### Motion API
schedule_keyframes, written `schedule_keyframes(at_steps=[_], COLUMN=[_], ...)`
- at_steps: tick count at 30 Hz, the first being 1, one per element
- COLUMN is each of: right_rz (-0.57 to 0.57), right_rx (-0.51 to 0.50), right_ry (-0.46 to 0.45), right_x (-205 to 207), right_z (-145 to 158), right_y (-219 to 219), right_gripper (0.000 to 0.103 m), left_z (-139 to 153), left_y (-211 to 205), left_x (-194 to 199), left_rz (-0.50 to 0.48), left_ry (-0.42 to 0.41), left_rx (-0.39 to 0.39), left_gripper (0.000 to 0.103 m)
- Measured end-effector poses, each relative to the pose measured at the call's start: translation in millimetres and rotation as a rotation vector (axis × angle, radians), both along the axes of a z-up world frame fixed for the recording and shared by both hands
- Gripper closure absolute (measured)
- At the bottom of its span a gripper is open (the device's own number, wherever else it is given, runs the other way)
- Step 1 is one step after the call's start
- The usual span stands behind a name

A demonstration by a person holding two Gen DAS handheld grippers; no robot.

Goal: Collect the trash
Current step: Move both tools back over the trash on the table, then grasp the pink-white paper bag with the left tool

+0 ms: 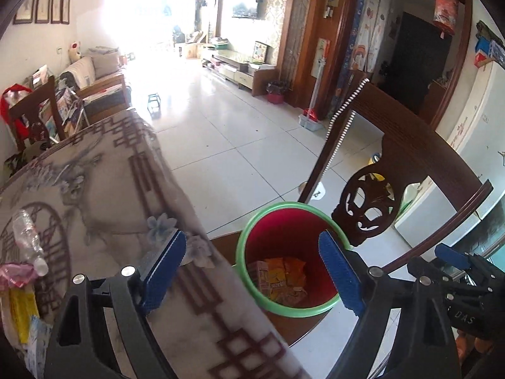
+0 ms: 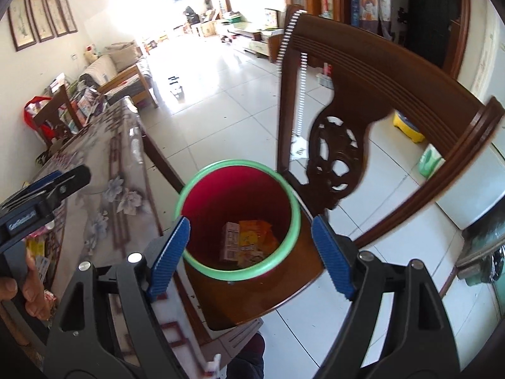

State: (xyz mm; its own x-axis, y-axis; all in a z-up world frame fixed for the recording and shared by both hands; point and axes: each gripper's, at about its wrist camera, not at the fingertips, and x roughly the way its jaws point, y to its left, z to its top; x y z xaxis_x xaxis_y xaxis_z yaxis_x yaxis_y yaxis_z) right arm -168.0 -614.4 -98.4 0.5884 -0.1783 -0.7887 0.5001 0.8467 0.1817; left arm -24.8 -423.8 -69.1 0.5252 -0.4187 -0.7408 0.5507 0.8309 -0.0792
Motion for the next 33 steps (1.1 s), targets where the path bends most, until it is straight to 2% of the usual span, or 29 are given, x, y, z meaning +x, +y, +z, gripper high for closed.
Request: schedule_keyframes(at_steps=[5,13,17,20,24,27,33], right_rz=[0.129,0.344,0.392,0.398,0.387,0.372,0.335], right_rx=[0.014,0.025,0.029,0.035,0.031,0.026,0.003], right_ry=[-0.015,-0.010,-0.007,-0.003,0.020,0.042,0.070], right_x=[39,88,97,101,104,103,105], right_z=[0,-2,-2,-2,-3,-4,-1], right_y=[43,130,164,186,217,237,276], right_gripper=[0.024,0.023,0.023,0.022,0.022,0.022,0.022], left_z=[5,-4,-13,-27,-47,-64,-84], left_y=[83,240,311,363,403,413,417], left_x=[1,8,17,33,58,80,106], left_rz=[0.165,0.508,0.639,0.709,0.715,0.652,0.530], left_ry=[-0.011,0.008,0.032,0.060,0.125,0.187,0.246], left_rx=[0.030,0.085,0.120,0.178,0.202,0.205,0.161], left_gripper=[0.021,0.021,0.021,0.021,0.024,0.035,0.031])
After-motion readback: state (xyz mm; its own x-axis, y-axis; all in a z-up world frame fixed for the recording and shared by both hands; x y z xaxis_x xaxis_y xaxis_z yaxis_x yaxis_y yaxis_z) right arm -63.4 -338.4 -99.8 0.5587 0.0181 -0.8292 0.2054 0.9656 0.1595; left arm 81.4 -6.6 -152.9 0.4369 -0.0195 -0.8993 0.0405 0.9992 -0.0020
